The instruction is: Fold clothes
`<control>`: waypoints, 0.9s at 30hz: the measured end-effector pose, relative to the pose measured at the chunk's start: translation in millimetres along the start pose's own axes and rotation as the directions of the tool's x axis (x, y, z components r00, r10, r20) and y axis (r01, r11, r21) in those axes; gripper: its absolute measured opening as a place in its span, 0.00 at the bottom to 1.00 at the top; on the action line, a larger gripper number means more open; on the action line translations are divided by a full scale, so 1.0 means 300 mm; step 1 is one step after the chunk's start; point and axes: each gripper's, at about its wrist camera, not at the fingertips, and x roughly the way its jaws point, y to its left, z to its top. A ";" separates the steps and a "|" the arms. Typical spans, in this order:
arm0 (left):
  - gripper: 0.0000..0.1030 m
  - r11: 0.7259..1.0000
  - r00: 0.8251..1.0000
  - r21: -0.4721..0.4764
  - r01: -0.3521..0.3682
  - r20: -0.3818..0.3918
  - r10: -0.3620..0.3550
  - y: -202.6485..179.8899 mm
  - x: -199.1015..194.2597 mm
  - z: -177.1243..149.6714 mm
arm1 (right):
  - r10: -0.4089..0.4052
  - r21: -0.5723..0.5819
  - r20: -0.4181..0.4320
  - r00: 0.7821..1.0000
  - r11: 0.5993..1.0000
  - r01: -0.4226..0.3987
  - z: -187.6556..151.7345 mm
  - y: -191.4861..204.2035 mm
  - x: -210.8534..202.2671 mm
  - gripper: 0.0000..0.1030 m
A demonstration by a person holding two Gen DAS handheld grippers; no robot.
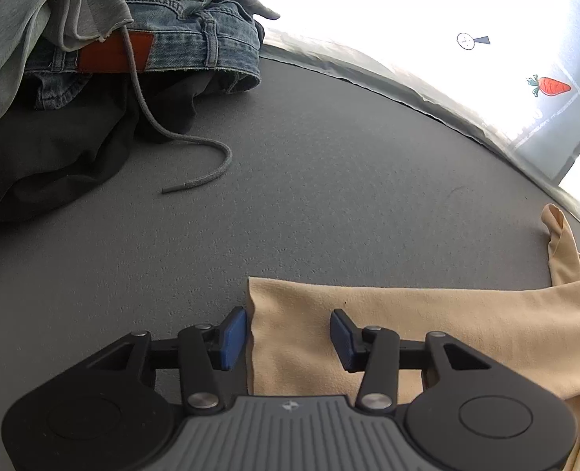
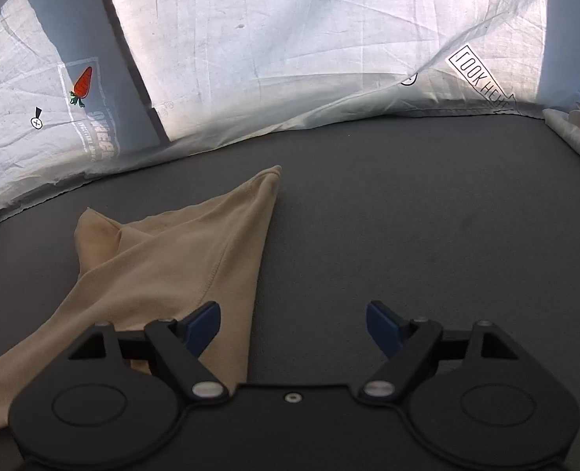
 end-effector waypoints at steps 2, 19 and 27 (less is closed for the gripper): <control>0.37 1.000 1.000 -0.023 0.017 0.005 -0.016 0.009 -0.006 -0.003 | 0.003 0.037 -0.007 1.000 0.999 -0.003 -0.069 -0.011 -0.044 0.80; 0.04 0.797 0.792 0.087 0.597 -0.221 -0.569 -0.361 -0.130 -0.116 | -0.002 0.165 -0.024 1.000 0.986 0.006 -0.279 -0.078 -0.246 0.80; 0.33 0.745 0.677 -0.006 0.667 -0.412 -0.610 -0.387 -0.106 -0.246 | 0.061 0.160 0.019 0.998 0.985 -0.063 -0.279 -0.072 -0.292 0.68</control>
